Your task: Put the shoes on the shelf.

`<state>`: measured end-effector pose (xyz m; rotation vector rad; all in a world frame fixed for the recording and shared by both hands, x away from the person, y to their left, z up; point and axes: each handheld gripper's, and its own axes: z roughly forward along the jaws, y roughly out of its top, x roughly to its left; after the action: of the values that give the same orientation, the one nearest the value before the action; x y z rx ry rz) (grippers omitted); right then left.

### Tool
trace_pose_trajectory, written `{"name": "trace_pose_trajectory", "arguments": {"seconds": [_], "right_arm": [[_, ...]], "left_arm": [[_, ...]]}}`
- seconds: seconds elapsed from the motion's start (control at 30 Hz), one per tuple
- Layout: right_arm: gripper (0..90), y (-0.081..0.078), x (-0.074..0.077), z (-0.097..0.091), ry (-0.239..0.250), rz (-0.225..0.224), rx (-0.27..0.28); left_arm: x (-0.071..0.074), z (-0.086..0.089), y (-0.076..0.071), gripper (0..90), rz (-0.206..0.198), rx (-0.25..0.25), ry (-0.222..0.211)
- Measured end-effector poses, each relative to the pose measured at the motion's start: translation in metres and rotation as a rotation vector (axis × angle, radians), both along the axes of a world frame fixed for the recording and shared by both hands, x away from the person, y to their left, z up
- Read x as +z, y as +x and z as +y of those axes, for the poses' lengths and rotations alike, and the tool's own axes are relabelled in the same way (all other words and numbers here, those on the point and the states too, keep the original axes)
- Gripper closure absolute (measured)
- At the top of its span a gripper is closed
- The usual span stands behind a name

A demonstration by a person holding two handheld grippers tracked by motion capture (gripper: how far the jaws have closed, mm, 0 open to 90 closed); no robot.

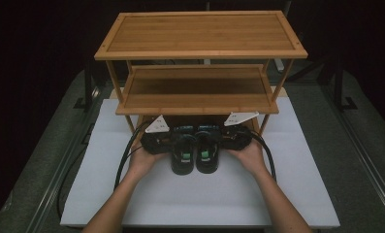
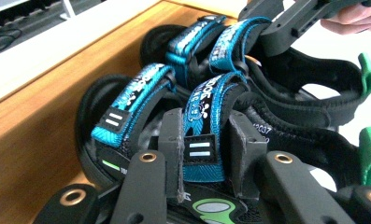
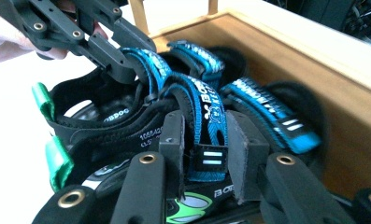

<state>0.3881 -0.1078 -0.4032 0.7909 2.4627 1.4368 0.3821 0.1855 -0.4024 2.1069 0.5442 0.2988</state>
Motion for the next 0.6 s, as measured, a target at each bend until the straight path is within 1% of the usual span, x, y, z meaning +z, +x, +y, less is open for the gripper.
{"name": "trace_pose_trajectory", "arguments": {"seconds": [0.07,0.2,0.23,0.27,0.3,0.37,0.43,0.5,0.57,0.6], "right_arm": [[68.7,0.001,-0.003,-0.003,0.026,0.006,0.0],[64.8,-0.001,-0.002,-0.006,0.039,0.002,-0.01],[61.8,-0.002,0.0,-0.006,0.043,0.0,-0.016],[59.9,-0.003,0.002,-0.007,0.051,0.002,-0.018],[57.5,-0.004,0.004,-0.008,0.057,-0.001,-0.021],[55.3,-0.007,0.008,-0.01,0.06,-0.005,-0.028],[52.5,-0.013,0.013,-0.012,0.064,-0.008,-0.035],[49.2,-0.019,0.016,-0.016,0.069,-0.008,-0.041],[44.8,-0.026,0.017,-0.019,0.066,0.001,-0.049],[42.8,-0.03,0.017,-0.021,0.056,0.004,-0.056]], "left_arm": [[0.0,0.0,0.0,69.4,-0.005,0.0,0.002],[0.001,0.002,0.001,66.4,0.0,0.003,-0.012],[0.003,0.003,0.0,62.8,0.001,0.008,-0.021],[0.004,0.004,0.0,57.4,0.008,0.018,-0.032],[0.006,0.005,-0.001,54.4,0.014,0.02,-0.042],[0.011,0.009,-0.004,49.9,0.021,0.029,-0.049],[0.016,0.013,-0.008,44.5,0.031,0.038,-0.044],[0.019,0.017,-0.013,38.6,0.031,0.049,-0.047],[0.021,0.022,-0.02,35.0,0.03,0.056,-0.056],[0.022,0.024,-0.024,33.6,0.032,0.059,-0.057]]}}
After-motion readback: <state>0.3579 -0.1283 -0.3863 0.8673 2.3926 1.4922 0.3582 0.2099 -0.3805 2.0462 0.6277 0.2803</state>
